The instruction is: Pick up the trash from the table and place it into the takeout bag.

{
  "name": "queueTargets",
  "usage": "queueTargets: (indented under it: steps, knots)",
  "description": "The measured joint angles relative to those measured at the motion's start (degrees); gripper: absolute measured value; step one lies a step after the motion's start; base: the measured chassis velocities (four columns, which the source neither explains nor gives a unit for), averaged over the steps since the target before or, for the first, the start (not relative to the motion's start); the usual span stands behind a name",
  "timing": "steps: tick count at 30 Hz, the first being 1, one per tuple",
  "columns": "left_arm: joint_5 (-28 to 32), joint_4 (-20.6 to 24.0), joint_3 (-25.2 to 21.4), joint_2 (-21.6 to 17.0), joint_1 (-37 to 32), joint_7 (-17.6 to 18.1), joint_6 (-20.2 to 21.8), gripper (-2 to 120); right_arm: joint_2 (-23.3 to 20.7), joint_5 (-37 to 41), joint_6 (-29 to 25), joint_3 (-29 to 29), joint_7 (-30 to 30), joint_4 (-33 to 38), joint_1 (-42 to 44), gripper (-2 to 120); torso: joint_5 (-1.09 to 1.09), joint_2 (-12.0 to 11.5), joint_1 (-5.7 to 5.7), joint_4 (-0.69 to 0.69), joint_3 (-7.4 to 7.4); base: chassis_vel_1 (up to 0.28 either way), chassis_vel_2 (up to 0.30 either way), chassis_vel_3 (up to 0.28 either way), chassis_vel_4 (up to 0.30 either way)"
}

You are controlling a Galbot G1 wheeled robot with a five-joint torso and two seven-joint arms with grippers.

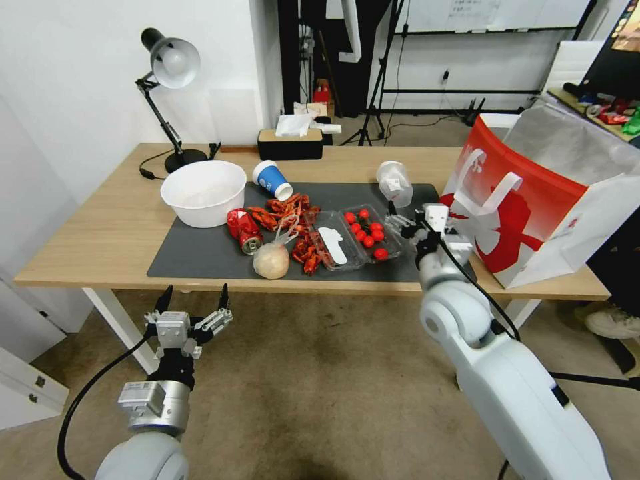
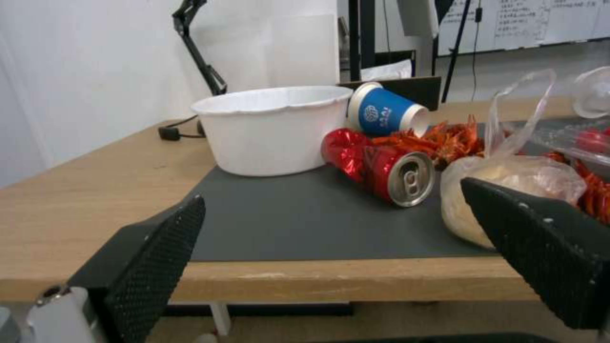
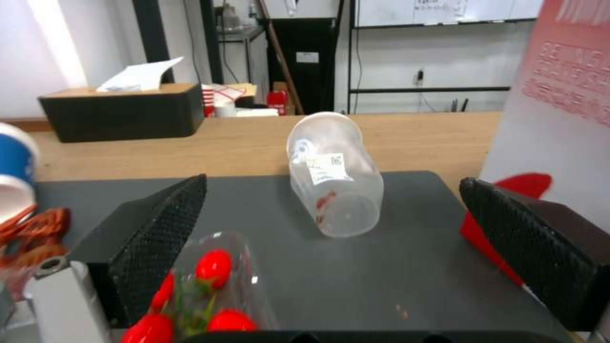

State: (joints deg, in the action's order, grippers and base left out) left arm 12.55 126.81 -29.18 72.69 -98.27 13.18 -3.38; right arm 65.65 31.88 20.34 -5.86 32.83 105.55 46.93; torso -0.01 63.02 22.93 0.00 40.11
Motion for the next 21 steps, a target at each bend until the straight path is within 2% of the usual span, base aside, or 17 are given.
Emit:
queueTargets:
  steps: [11, 21]
  knots:
    - [-0.03, 0.14, -0.37, 0.40, -0.26, 0.04, 0.01, 100, 1.94, 1.16, 2.48, 3.81, 3.62, -7.66, -8.19, 100, 0.01, 0.00, -0.01, 0.00, -0.01, 0.000, 0.000, 0.000, 0.000]
    - [-0.05, 0.18, -0.52, 0.38, -0.26, 0.08, 0.02, 100, 3.26, 7.02, 6.81, 6.46, 9.17, -14.48, -16.37, 100, 0.00, 0.00, -0.01, -0.01, 0.00, 0.000, 0.000, 0.000, 0.000]
